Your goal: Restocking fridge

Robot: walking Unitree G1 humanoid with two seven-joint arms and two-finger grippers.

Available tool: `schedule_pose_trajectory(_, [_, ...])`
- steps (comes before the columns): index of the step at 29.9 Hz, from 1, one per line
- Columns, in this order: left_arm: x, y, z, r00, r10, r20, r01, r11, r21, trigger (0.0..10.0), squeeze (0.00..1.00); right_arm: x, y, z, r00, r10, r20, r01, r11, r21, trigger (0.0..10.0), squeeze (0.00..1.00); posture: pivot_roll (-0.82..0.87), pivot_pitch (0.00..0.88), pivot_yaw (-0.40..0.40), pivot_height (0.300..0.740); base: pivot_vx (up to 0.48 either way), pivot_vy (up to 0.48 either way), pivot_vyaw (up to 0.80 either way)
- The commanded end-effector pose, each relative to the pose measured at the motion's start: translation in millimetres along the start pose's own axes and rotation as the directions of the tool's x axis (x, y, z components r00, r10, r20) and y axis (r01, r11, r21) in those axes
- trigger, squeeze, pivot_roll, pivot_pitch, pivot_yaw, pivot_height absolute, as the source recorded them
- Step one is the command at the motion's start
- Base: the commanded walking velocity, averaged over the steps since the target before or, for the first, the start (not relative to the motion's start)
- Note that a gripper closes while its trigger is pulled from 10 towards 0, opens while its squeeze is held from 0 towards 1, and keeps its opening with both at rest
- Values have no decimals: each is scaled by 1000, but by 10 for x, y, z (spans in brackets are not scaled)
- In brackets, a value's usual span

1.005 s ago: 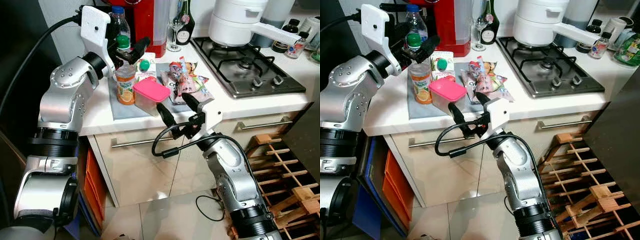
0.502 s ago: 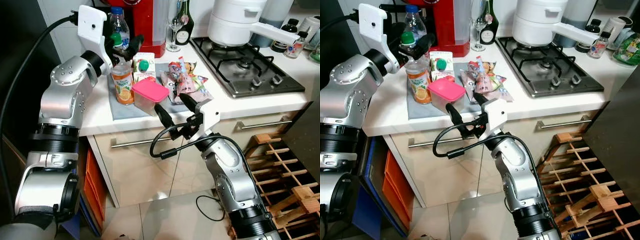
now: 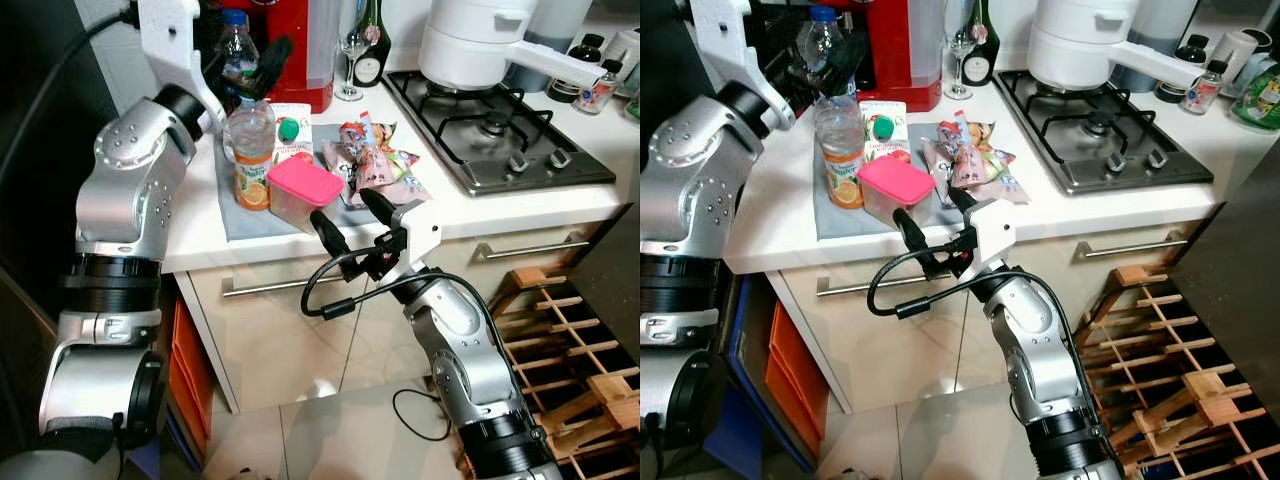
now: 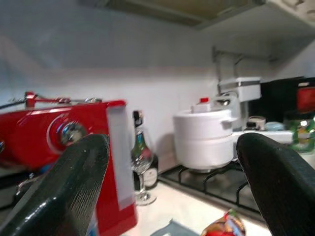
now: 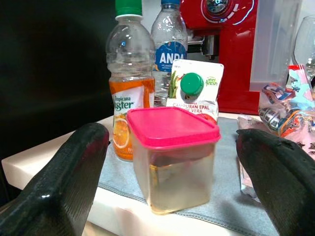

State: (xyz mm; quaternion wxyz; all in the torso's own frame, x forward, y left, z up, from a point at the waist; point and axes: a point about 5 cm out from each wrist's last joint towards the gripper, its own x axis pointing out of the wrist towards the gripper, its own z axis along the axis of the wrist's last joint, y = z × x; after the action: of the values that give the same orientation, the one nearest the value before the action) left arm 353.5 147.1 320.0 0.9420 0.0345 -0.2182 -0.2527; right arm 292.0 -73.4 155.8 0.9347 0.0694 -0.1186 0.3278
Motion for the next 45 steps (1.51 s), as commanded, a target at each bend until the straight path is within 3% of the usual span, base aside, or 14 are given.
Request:
schedule_pose_trajectory(1, [-7, -40, 5, 1000, -23, -3, 23, 1000, -5, 10000, 0, -19, -15, 4, 1000, -1, 2, 1, 1000, -11, 10000, 0, -31, 0, 13, 740, 0, 0, 0])
schedule_pose_trajectory(3, [-17, -45, 3, 1000, -26, -7, 26, 1000, -4, 10000, 0, -21, -17, 0, 1000, -2, -1, 2, 1000, -11, 10000, 0, -28, 0, 11, 740, 0, 0, 0])
schedule_pose_trajectory(12, [-121, 47, -289, 983, 40, -180, -48, 998, -36, 10000, 0, -27, -18, -7, 1000, 2, -6, -2, 1000, -10, 10000, 0, -31, 0, 10, 740, 0, 0, 0])
schedule_pose_trajectory(18, [-142, 71, -392, 971, 73, -227, -93, 993, -78, 10000, 0, -29, -26, -4, 1000, 6, -8, -6, 1000, -12, 10000, 0, -31, 0, 4, 740, 0, 0, 0])
schedule_pose_trajectory(21, [-144, 53, -471, 962, 70, -264, -108, 985, -135, 10000, 0, -28, -27, -6, 1000, 8, -11, -8, 1000, -14, 10000, 0, -31, 0, 3, 740, 0, 0, 0])
schedule_pose_trajectory(26, [-136, 41, -591, 949, 75, -307, -126, 981, -149, 10000, 0, -29, -29, -7, 1000, 8, -13, -8, 1000, -14, 10000, 0, -32, 0, 2, 740, 0, 0, 0])
schedule_pose_trajectory(27, [-140, 52, -634, 940, 87, -330, -140, 980, -141, 3412, 0, -29, -29, -9, 1000, 8, -14, -8, 1000, -15, 10000, 0, -33, 0, 2, 740, 0, 0, 0])
schedule_pose_trajectory(28, [-146, 68, -674, 932, 102, -349, -156, 979, -132, 667, 0, -28, -29, -10, 1000, 8, -15, -8, 1000, -15, 10000, 0, -33, 0, 2, 740, 0, 0, 0])
schedule_pose_trajectory(29, [-146, 68, -674, 932, 102, -349, -156, 979, -132, 667, 0, -28, -29, -10, 1000, 8, -15, -8, 1000, -15, 10000, 0, -33, 0, 2, 740, 0, 0, 0])
schedule_pose_trajectory(30, [-155, 100, -736, 919, 126, -374, -180, 977, -112, 0, 0, -28, -29, -12, 1000, 8, -16, -8, 1000, -16, 10000, 0, -34, 0, 3, 740, 0, 0, 0])
schedule_pose_trajectory(37, [-229, 154, -907, 883, 176, -435, -228, 971, -70, 0, 0, -29, -49, -18, 1000, 0, -22, 0, 1000, -22, 10000, 0, -39, 0, 4, 740, 0, 0, 0])
schedule_pose_trajectory(42, [-245, 128, -969, 881, 160, -446, -220, 972, -87, 0, 0, -33, -56, -22, 1000, -3, -25, 2, 1000, -23, 10000, 0, -38, 0, 1, 740, 0, 0, 0])
schedule_pose_trajectory(45, [-244, 99, -1014, 881, 144, -452, -246, 953, -177, 0, 0, -31, -65, -28, 1000, -6, -30, 5, 1000, -24, 10000, 0, -37, 0, 0, 740, 0, 0, 0])
